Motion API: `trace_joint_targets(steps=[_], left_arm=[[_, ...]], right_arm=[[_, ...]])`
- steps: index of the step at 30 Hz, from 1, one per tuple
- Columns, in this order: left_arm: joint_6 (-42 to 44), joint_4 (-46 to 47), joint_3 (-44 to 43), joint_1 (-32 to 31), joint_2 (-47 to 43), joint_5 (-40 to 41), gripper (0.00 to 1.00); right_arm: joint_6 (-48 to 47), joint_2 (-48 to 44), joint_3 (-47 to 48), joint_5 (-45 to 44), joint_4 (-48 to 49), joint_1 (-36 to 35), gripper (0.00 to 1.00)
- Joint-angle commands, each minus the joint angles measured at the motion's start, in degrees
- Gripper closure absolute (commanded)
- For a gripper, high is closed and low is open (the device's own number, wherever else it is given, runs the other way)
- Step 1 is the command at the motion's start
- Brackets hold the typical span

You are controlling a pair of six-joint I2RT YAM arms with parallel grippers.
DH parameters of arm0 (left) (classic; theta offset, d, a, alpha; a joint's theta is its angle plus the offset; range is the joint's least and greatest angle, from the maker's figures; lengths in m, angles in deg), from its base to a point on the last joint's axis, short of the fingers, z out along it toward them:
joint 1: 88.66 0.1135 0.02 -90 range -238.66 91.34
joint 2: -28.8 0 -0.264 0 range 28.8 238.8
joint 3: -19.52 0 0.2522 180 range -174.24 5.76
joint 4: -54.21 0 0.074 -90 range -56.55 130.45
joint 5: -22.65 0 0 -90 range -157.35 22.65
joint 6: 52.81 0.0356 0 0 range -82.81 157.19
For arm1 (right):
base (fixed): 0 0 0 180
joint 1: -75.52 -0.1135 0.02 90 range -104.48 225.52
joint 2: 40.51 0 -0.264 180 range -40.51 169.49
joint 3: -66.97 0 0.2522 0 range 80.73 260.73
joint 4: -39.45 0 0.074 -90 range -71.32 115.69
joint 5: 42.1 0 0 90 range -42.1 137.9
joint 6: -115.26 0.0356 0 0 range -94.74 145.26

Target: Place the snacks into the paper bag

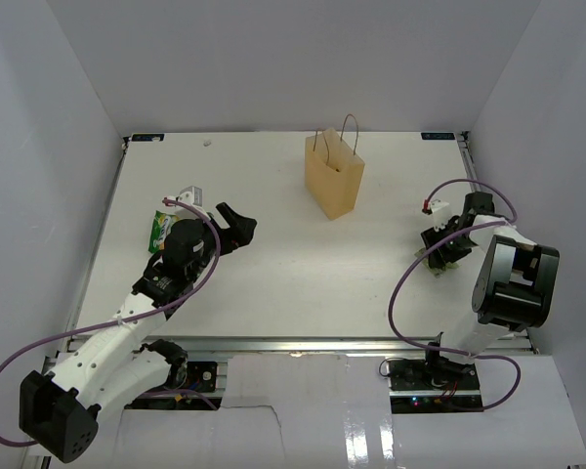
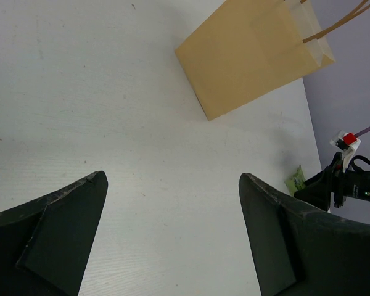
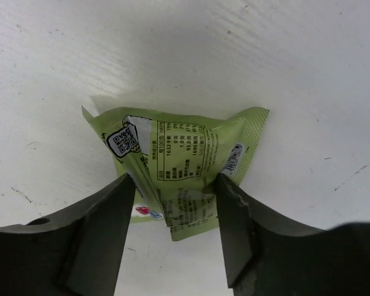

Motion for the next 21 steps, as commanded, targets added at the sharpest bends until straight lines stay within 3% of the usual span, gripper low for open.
trace_joint_targets(steps=[1,2,5,10,16,21], left_arm=[[-0.23,0.13,-0.18,0.16,-0.41,0.28,0.02],[-0.23,0.13,-0.18,0.16,-0.41,0.28,0.02],[-0.14,0.13,-0.45,0.16,-0.15,0.20,0.02],[-0.14,0.13,-0.62,0.16,0.03,0.28,0.02],[0.04,0.22,-1.15,0.16,0.65,0.02,0.02],[0.21,-0.22,-1.59,0.16,0.47,0.37,0.02]], right_arm=[[-0.46,1.96,-3.31,2.34,-0.03,0.24,0.44],[-0.55,1.52,-3.48,2.51,-0.12,0.24,0.53],[-0.81,-0.40,-3.84,4.09,-0.38,0.33,0.66],[-3.70,-6.29,-2.09,13.83,-4.06,0.24,0.80],[-5.91,-8.76,1.08,24.47,-7.94,0.24,0.88],[-6.26,-10.08,4.68,32.57,-10.05,-1.51,0.89]])
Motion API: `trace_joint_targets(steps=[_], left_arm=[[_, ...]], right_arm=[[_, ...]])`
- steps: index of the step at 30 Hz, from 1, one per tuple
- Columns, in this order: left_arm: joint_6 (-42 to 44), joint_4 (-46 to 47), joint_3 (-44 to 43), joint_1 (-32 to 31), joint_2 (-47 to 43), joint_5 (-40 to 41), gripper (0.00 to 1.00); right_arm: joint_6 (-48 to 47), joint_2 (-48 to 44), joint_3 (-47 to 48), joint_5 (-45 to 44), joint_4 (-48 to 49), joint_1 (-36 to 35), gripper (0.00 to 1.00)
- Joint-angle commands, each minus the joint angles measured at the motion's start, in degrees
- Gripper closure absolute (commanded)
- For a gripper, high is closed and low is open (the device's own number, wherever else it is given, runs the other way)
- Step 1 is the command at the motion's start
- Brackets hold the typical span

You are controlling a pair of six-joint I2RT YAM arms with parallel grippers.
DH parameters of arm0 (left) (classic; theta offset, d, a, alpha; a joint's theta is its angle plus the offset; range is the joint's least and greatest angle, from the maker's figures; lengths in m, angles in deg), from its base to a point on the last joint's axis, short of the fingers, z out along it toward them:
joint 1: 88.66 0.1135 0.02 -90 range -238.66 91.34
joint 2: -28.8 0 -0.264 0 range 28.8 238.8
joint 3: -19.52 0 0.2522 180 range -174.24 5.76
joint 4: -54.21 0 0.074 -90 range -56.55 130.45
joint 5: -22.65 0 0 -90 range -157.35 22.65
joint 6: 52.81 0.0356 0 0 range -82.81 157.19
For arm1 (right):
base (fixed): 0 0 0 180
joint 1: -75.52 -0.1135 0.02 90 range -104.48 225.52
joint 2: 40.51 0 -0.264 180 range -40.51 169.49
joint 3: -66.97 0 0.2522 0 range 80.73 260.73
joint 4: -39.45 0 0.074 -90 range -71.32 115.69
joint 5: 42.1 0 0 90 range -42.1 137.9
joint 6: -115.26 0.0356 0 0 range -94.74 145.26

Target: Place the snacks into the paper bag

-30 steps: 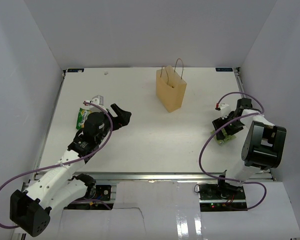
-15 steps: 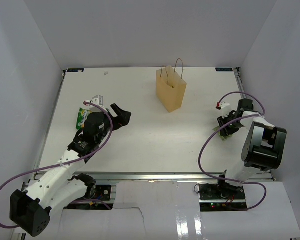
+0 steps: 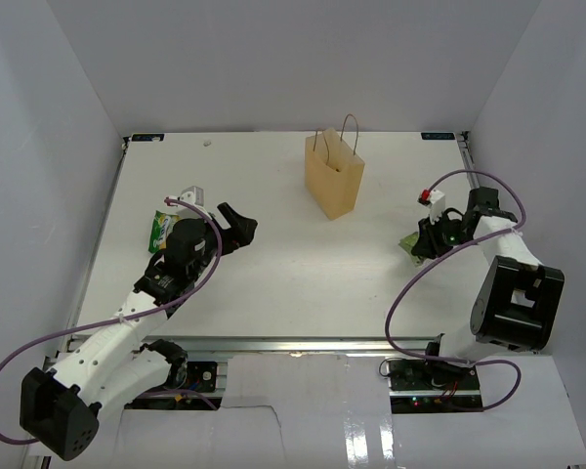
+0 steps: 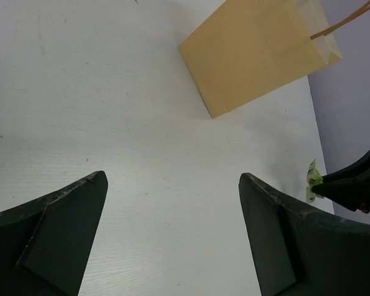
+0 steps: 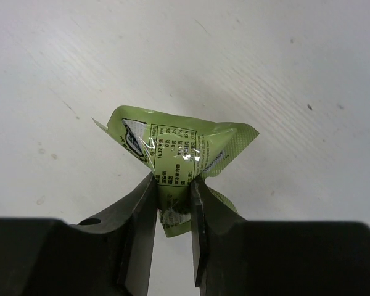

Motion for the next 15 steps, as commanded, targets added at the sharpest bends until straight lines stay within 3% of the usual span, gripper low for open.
trace_joint_targets(steps=[1,7,12,15], left_arm=[[0.10,-0.18,-1.57,0.16,-0.56,0.39,0.02],[0.63,-1.05,-2.62,0.16,-0.38,0.92,0.02],[1.07,-2.46,-4.03,0.16,-0.73,1.53,0.02],[0.90,-2.99,-4.29,0.16,-1.43,1.98,0.02]], right_arm=[[-1.30,-2.21,4.64,9.60,-2.82,-2.52,0.89],[4.66,-2.22,16.93,14.17,0.67,-13.14,0.89],[20.73,3.39,32.73,16.29,11.48,-21.24,0.89],[30.83,6.39,37.59,14.45,21.33,-22.83,0.89]])
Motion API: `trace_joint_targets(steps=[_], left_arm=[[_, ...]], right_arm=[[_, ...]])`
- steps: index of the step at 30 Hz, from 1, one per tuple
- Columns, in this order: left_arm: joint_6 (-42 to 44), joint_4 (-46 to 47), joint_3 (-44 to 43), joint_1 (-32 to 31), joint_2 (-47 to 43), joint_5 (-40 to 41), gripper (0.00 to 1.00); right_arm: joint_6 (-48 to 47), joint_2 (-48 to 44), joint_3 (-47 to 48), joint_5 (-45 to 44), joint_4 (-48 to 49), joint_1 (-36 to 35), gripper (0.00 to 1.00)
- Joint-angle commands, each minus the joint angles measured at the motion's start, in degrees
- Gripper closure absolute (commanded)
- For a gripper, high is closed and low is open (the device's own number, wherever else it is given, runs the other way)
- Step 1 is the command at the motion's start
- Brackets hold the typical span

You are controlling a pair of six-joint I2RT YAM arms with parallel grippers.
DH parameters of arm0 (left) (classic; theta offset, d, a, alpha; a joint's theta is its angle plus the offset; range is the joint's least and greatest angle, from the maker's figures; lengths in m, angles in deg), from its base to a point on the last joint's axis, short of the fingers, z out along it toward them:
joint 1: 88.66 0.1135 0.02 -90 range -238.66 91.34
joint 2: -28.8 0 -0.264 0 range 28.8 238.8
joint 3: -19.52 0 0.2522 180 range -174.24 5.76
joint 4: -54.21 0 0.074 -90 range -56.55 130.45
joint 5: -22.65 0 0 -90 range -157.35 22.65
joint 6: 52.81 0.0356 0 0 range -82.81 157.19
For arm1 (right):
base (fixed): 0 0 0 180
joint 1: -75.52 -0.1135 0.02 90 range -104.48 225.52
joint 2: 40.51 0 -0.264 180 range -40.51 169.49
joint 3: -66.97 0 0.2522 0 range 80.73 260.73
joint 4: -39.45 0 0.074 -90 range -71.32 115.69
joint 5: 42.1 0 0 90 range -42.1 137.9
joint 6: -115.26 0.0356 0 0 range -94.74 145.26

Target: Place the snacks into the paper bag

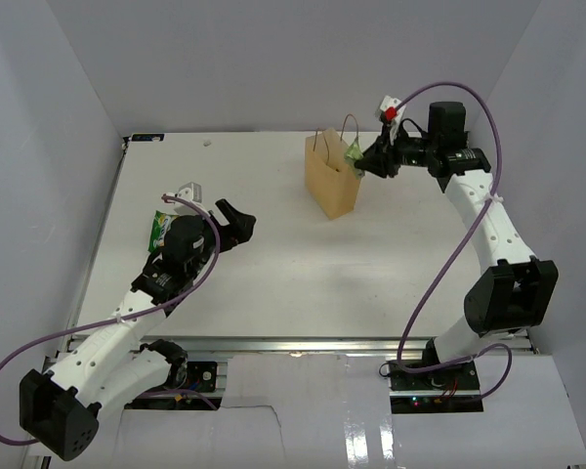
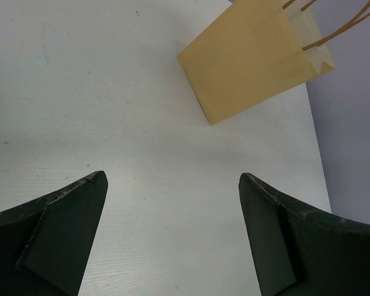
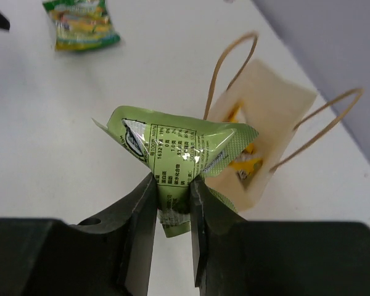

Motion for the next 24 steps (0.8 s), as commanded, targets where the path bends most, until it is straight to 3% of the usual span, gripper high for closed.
trace_joint_targets(steps=[1,5,8,11,17,24], left_arm=[[0.44,-2.03,-2.17,0.16,-1.65,1.45,0.02],[-0.18,-2.91,-2.00,0.16,-3.32,2.16,0.02],[-0.36,-3.44,-2.35,0.16,-3.33,2.42,0.02],[-0.01,-4.14,-3.40,0.16,-2.97,2.59,0.02],[0.00,-4.49,-4.02,0.16,-2.45,2.77,0.02],[0.52,-4.49,-5.16,0.16,-0.60,2.42,0.02]], right_arm=[[14.95,4.51,6.06,0.85,13.06,-1.63,0.89],[24.08,10.40,14.66,8.37,20.71,-2.78,0.88],[36.38,13.48,16.18,13.31,35.69,-4.01,0.88],[44.75,16.21,17.76,12.98,41.36,-4.45,0.88],[41.34,18.06,18.91,8.32,40.15,-4.36,0.87],[39.84,20.35,22.42,9.90,42.34,-3.92,0.87]])
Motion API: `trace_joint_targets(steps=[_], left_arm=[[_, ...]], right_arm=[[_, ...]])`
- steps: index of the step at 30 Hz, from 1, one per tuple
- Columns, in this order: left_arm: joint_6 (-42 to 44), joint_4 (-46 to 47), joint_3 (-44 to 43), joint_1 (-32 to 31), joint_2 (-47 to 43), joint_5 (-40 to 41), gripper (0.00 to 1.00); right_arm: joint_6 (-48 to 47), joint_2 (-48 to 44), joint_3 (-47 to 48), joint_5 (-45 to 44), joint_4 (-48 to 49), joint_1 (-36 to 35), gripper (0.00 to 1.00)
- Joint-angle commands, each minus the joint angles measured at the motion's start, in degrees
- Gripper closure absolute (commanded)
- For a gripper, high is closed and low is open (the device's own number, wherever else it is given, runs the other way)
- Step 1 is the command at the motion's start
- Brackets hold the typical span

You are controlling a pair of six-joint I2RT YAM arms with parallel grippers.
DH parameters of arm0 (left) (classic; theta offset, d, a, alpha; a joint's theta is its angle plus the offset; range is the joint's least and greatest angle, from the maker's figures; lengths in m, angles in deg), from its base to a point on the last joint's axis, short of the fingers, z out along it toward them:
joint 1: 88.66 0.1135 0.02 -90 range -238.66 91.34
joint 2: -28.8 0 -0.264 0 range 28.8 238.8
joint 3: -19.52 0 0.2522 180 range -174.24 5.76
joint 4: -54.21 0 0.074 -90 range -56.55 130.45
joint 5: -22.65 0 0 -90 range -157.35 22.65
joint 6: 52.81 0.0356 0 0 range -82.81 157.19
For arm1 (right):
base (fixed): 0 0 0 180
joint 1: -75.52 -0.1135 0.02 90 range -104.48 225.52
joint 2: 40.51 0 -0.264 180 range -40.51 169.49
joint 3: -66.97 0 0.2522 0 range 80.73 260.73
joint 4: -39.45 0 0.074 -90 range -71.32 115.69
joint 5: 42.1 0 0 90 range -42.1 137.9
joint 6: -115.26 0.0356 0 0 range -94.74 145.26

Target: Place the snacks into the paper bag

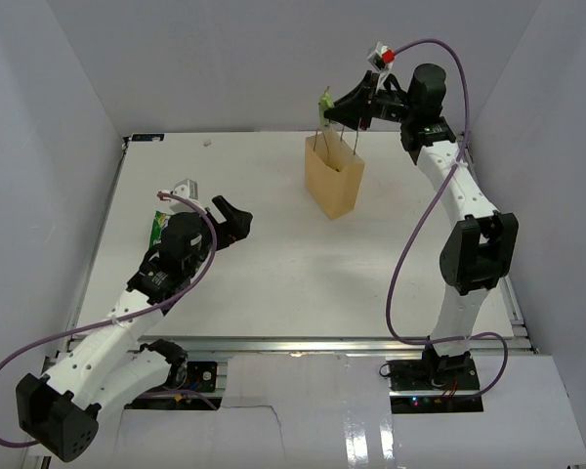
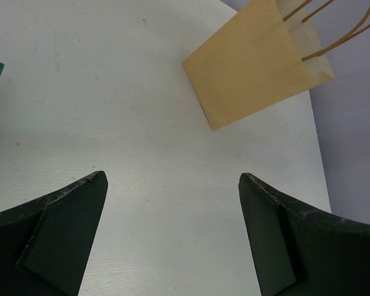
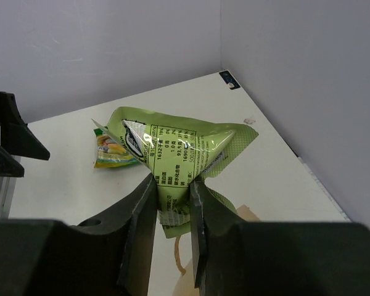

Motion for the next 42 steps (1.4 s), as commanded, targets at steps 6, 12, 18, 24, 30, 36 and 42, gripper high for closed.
trace_joint_targets(steps=[6,12,18,24,30,36,42], left_arm=[[0.57,-0.49,-1.97,0.16,-0.19,0.74,0.02],[0.39,-0.40,-1.88,0.16,0.07,0.56,0.02],[0.39,-0.32,-2.14,0.16,0.52,0.30,0.02],[0.39,-0.23,-2.14,0.16,0.69,0.30,0.02],[0.39,-0.14,-2.14,0.16,0.52,0.39,0.02],[0.39,-0.23,-1.97,0.16,0.34,0.39,0.02],[0.30,-0.14,-2.06,0.16,0.25,0.48,0.02]], right_arm=[[-3.56,0.46,1.33,0.96,2.62,2.16,0.87],[-11.28,1.51,0.09,1.05,-4.56,2.96,0.87],[-18.68,1.78,-0.96,0.78,-10.03,2.78,0.84],[-21.67,1.69,-1.40,0.52,-11.53,2.43,0.81],[-23.16,1.34,-3.16,-0.80,-13.73,2.16,0.69],[-23.43,0.99,-4.65,-1.68,-13.73,2.16,0.56],[-23.43,0.20,-5.71,-1.68,-13.73,2.08,0.47]])
